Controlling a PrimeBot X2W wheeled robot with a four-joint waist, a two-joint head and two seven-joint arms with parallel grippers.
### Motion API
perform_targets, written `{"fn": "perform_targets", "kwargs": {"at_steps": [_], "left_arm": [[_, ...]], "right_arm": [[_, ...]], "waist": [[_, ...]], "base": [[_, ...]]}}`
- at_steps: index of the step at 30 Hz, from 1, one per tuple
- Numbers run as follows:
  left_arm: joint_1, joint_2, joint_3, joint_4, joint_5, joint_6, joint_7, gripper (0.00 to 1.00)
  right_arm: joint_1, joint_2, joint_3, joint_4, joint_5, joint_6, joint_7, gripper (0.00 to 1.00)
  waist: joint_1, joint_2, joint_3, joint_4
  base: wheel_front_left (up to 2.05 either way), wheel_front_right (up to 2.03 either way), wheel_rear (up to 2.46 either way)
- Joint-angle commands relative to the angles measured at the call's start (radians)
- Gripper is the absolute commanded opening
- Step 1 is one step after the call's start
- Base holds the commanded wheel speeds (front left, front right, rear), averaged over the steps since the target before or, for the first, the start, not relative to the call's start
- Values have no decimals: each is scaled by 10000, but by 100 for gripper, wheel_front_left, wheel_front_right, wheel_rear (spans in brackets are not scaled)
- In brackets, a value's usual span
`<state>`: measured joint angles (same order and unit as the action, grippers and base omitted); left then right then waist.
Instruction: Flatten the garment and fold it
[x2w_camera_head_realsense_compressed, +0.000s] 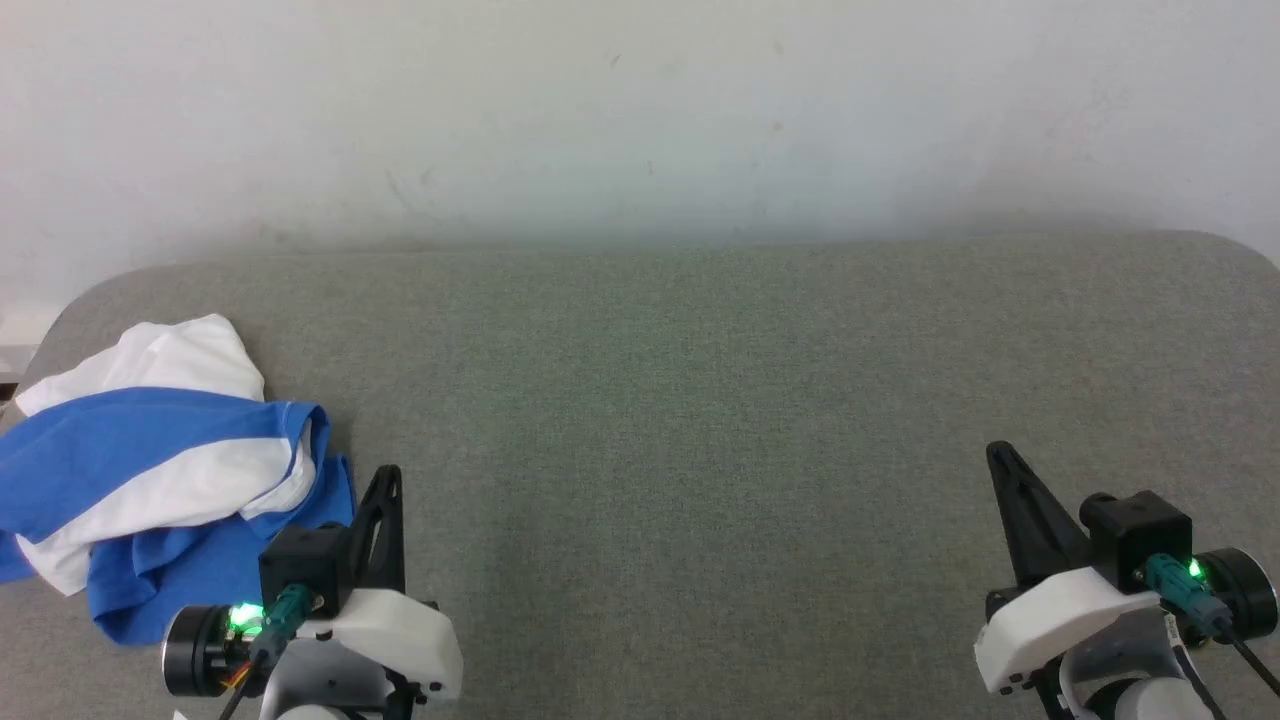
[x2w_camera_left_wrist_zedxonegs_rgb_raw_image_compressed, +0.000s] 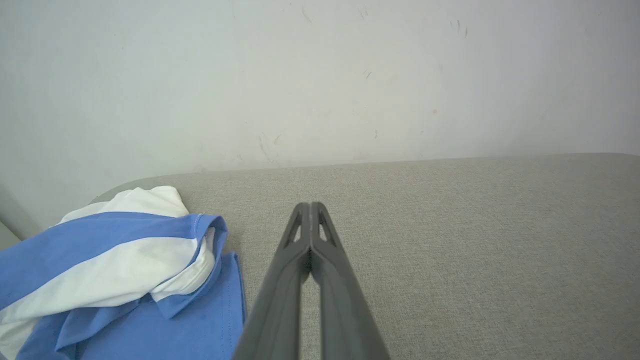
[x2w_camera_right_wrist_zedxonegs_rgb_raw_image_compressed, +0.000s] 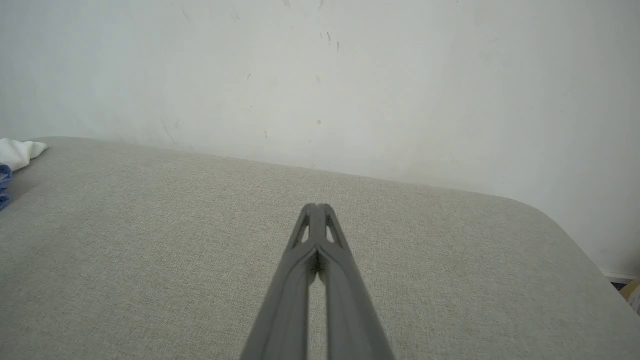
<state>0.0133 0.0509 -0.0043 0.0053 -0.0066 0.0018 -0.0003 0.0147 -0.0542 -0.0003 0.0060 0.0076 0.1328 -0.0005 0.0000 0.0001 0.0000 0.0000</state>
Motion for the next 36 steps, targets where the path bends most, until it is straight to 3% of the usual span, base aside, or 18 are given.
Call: {"fn": "perform_targets", "kwargs": {"at_steps": [1, 11, 12, 36], "left_arm": [[-133, -7, 43, -53, 66, -18, 3, 0], [-133, -7, 43, -53, 66, -18, 3, 0], [0, 0, -1, 0, -1, 1, -4, 100], [49, -1, -219, 127, -136, 177, -448, 100]], "right_arm": [[-147, 40, 3, -60, -76, -21, 5, 0], [-147, 40, 3, -60, -76, -21, 5, 0], [0, 0, -1, 0, 3, 0, -4, 100], [33, 0, -22, 73, 58, -2, -447, 100]], "waist": [[0, -1, 0, 0], [0, -1, 0, 0], [0, -1, 0, 0], [0, -1, 21, 36]], "base": [[0, 0, 0], [0, 0, 0], [0, 0, 0], [0, 0, 0]]}}
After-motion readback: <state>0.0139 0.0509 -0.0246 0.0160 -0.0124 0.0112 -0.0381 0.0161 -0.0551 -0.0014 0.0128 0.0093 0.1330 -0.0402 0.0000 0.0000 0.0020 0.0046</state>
